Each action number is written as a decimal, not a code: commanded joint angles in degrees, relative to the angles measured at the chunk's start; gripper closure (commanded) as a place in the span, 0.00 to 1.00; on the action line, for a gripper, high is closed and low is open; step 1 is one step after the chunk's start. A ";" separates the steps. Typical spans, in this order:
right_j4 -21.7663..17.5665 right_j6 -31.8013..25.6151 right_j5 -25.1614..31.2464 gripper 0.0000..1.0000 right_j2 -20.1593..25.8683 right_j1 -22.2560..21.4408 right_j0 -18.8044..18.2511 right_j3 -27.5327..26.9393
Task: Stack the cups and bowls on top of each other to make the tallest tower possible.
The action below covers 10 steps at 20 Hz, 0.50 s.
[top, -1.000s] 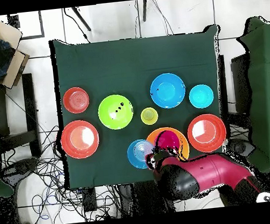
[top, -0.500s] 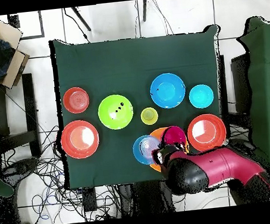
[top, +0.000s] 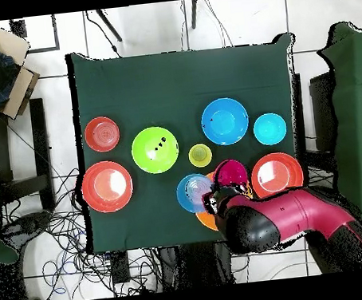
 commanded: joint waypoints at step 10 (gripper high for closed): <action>-5.95 -10.51 5.13 0.00 2.88 2.61 1.05 -2.45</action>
